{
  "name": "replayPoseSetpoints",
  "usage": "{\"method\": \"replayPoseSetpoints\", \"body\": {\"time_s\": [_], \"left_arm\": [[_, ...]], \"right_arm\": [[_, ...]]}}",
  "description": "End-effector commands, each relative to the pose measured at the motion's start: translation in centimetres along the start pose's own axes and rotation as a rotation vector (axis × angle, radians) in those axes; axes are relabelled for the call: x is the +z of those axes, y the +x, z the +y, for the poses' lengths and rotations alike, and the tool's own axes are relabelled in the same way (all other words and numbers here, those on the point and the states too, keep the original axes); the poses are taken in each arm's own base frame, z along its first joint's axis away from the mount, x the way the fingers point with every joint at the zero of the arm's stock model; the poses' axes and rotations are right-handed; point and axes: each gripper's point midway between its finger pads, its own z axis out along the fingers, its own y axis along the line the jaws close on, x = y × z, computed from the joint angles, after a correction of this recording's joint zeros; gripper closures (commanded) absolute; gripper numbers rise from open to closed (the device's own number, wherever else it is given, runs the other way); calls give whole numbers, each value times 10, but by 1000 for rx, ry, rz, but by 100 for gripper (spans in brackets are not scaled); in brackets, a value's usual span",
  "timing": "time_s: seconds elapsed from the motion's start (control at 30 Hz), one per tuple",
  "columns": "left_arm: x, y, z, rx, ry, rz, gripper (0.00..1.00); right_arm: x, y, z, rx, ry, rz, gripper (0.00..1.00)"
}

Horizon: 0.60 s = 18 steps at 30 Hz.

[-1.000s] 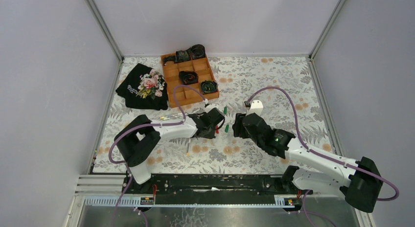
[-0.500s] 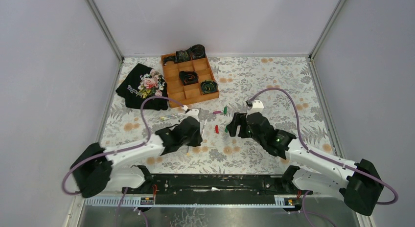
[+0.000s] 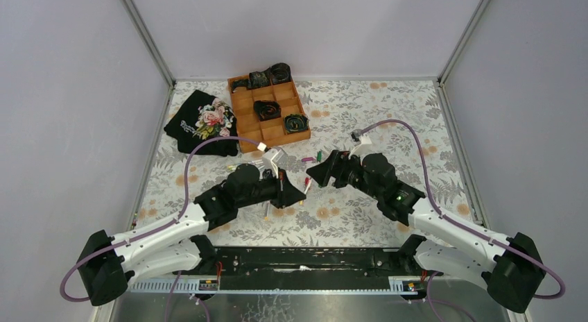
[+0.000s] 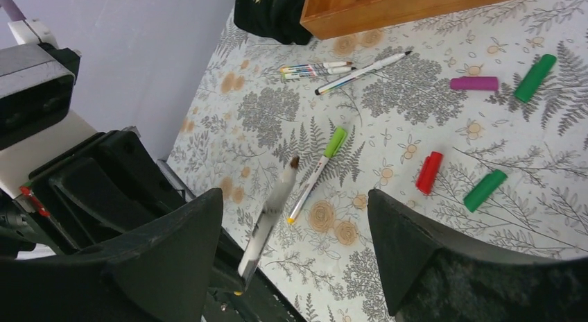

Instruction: Insert the pens into the pen caps

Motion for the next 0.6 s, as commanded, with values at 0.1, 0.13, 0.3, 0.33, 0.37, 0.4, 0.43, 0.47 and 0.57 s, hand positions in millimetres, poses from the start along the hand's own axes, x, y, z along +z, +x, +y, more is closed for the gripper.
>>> {"method": "replayPoseSetpoints", "body": {"time_s": [0.1,0.13,0.3,0.33,0.37,0.4,0.43,0.47,0.57], "left_arm": [[-5,-10,-28,20,138,-31,100],[-5,-11,-28,22,141,-34,100],[0,-9,-21,10,113,-33,98],[1,-10,-19,-1,100,-38,92],[3,-11,-15,-12,78,-46,85],[5,-12,-13,-21,66,-49,79],[6,-12,-13,-26,64,-47,72],[7,-12,-13,-31,67,-44,69],[11,-13,-15,-42,77,-44,62]], "right_arm": [[5,-9,33,10,-151,4,34],[6,-7,34,14,-156,14,40],[5,-3,45,64,-216,33,93],[4,-3,47,78,-228,37,99],[4,-2,49,89,-240,43,100],[4,-2,53,101,-260,46,100],[4,-2,56,112,-275,48,100],[3,-2,58,120,-291,48,100],[2,2,63,140,-323,65,100]]}}
